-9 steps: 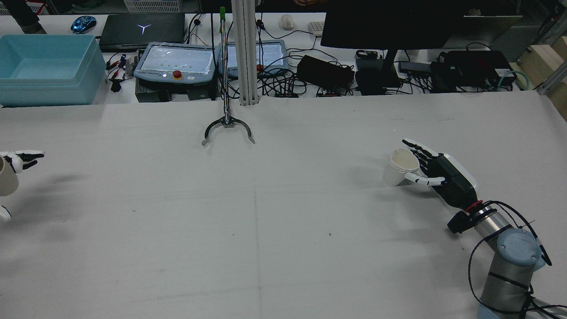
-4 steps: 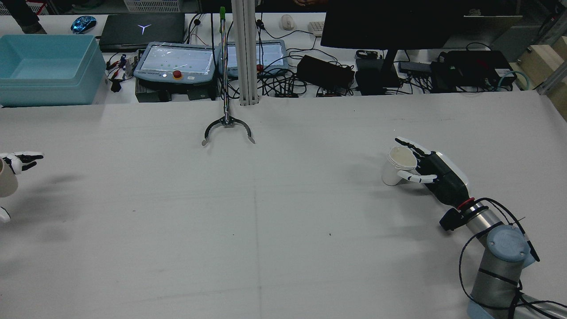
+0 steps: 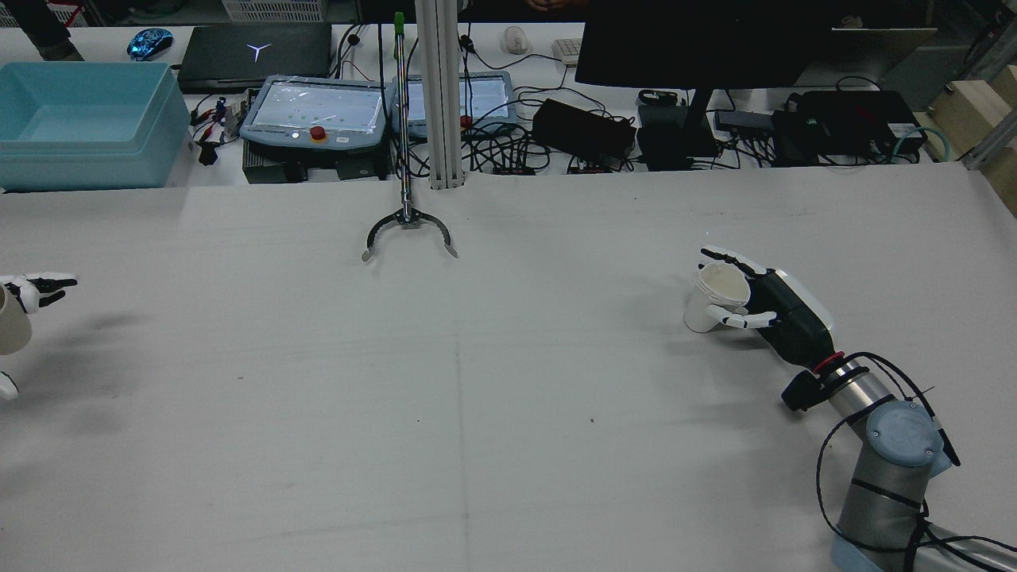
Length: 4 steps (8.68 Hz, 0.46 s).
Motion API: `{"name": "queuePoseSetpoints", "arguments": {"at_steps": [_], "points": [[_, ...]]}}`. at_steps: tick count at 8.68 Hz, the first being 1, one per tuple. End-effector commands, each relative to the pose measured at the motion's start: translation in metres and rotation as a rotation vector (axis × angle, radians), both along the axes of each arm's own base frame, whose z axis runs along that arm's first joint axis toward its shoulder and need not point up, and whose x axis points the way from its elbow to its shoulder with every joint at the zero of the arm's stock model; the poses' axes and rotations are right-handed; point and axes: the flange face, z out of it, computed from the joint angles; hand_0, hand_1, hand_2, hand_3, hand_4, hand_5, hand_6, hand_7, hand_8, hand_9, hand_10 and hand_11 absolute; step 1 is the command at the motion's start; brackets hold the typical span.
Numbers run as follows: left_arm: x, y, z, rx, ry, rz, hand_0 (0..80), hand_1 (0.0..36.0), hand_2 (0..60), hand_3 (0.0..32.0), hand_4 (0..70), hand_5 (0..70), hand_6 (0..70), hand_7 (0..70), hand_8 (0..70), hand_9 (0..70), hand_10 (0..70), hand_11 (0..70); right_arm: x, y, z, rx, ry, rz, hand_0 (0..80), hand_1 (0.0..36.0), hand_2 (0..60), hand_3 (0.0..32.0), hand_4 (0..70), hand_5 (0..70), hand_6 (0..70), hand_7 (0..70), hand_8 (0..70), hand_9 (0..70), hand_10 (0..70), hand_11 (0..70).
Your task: Pour water
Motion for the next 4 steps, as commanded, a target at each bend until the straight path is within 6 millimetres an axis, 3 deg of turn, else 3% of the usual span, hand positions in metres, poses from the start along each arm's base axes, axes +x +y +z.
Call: {"name": "queuePoseSetpoints", "arguments": {"at_steps": [1,2,4], "points": [[0.000,0.000,0.004,-0.003,-0.002,0.000,80.0,16.8,0.0,0.0,70.0,70.0,23.9,21.4,15.4,12.3,9.1,13.6,-0.001,0.000,-0.001,-0.001,-0.001,0.000,80.0,36.0,37.1,0.0,17.8,17.4,46.0,55.0,18.0,20.1,0.0,0.0],[-0.001,0.000,0.004,-0.003,-0.002,-0.001,80.0,16.7,0.0,0.0,70.0,70.0,23.9,21.4,15.5,12.3,9.0,13.6,-0.001,-0.001,-0.002,0.000,-0.002,0.000,80.0,36.0,37.4,0.0,20.7,17.3,47.4,55.6,19.3,21.9,0.0,0.0],[0.000,-0.001,-0.001,0.004,0.003,-0.001,80.0,16.7,0.0,0.0,70.0,70.0,23.9,21.4,15.4,12.3,9.0,13.5,0.006,-0.008,-0.031,0.032,-0.045,0.017,80.0,36.0,36.1,0.0,20.4,16.5,46.5,53.4,20.4,23.6,0.0,0.0]]}}
